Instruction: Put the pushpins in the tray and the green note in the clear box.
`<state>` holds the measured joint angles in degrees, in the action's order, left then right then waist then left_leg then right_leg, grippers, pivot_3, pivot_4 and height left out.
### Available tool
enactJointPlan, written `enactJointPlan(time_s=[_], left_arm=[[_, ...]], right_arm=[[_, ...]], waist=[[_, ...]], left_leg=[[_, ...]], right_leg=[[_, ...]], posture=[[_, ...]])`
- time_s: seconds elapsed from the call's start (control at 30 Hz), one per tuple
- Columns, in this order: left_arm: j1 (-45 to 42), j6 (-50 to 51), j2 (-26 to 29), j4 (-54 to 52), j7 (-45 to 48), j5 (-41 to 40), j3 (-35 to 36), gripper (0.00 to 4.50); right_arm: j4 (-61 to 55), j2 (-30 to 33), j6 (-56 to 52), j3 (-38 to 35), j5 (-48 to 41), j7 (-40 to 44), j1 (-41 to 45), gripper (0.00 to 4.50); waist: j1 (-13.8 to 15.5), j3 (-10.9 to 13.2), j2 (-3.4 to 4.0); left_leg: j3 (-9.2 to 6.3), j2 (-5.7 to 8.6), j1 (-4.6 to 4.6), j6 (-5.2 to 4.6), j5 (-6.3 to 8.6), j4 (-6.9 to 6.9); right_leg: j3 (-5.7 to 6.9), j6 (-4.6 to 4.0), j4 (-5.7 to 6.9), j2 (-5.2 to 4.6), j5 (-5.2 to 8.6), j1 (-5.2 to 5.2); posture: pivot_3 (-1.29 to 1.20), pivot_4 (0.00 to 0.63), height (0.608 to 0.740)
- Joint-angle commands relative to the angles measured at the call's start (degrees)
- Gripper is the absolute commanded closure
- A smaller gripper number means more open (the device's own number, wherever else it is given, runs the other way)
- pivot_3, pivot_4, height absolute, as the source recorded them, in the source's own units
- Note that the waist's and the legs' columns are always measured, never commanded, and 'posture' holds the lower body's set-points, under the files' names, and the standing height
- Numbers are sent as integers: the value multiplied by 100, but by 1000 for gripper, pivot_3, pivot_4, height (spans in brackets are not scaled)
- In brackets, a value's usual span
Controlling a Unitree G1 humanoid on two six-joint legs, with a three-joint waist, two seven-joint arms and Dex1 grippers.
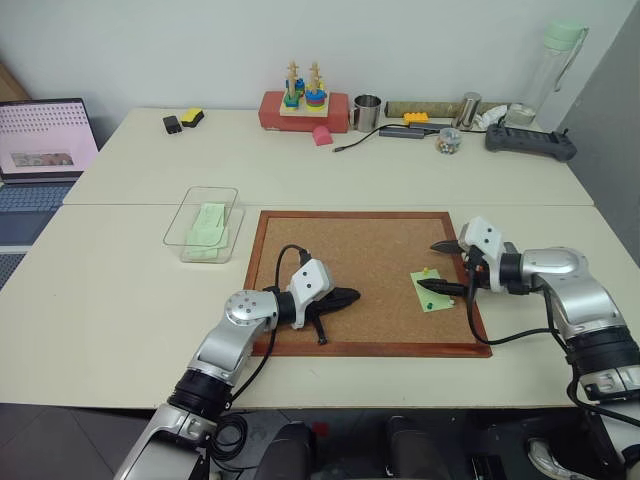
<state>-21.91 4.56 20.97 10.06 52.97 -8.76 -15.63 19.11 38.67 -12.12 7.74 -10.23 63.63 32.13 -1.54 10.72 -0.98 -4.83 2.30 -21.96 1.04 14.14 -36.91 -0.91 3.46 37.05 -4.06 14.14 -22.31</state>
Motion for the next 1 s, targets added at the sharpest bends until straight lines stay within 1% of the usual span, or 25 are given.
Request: enactJointPlan(time_s=[0.03,0.1,0.17,0.33,0.37,0.4,0.47,0.5,0.53,0.67,1.0], left_arm=[[74,-33,0,-11,-32,86,0,4500],[95,-25,6,-46,-35,88,3,4500],[106,-15,8,-62,-41,93,6,4500],[145,-3,18,-104,-52,121,5,4500],[149,-1,18,-108,-53,124,7,4500],[150,0,18,-109,-53,127,8,4500],[152,7,22,-112,-53,131,10,4500],[152,10,27,-113,-48,131,10,4500],[147,9,33,-108,-45,135,13,4500],[148,11,54,-107,-31,140,23,4500],[169,25,87,-105,-20,189,2,4500]], right_arm=[[138,-33,219,-113,21,37,195,706],[190,-48,241,-120,18,44,197,1028],[223,-63,247,-124,3,57,197,1516],[234,-80,239,-98,4,82,147,2422],[234,-83,237,-97,6,84,141,2685],[234,-88,235,-95,7,85,137,2817],[224,-101,226,-91,6,84,127,3307],[215,-103,223,-89,5,89,120,3451],[210,-104,226,-86,6,93,117,3704],[156,-98,219,-100,-12,111,118,4471],[-425,-7,-103,-282,-263,211,60,4471]], waist=[[0,0,0],[0,-1,1],[-1,-1,1],[-2,-1,2],[-2,-1,2],[-2,-1,2],[-2,-1,2],[-2,-1,2],[-2,-1,2],[-4,-2,3],[-12,-1,3]], left_leg=[[-2,0,0,0,0,0],[-4,0,0,0,0,1],[-5,0,1,0,0,1],[-5,0,2,0,0,1],[-6,0,2,0,0,1],[-6,0,2,0,0,1],[-6,0,2,0,0,1],[-6,0,2,0,0,1],[-6,0,2,0,0,1],[-5,0,2,0,0,1],[-7,-1,2,0,0,2]], right_leg=[[0,0,0,0,0,0],[0,0,0,0,0,0],[1,0,1,0,0,0],[0,0,2,0,0,0],[0,0,2,0,0,0],[0,0,2,0,0,0],[0,0,2,0,0,0],[0,0,2,0,0,0],[0,0,2,0,0,0],[0,0,2,0,0,0],[0,0,3,0,0,-1]], posture=[[0,150,740],[0,150,740],[0,150,740],[0,150,740],[0,150,740],[0,150,740],[0,150,740],[0,150,740],[0,150,740],[0,150,740],[0,150,740]])
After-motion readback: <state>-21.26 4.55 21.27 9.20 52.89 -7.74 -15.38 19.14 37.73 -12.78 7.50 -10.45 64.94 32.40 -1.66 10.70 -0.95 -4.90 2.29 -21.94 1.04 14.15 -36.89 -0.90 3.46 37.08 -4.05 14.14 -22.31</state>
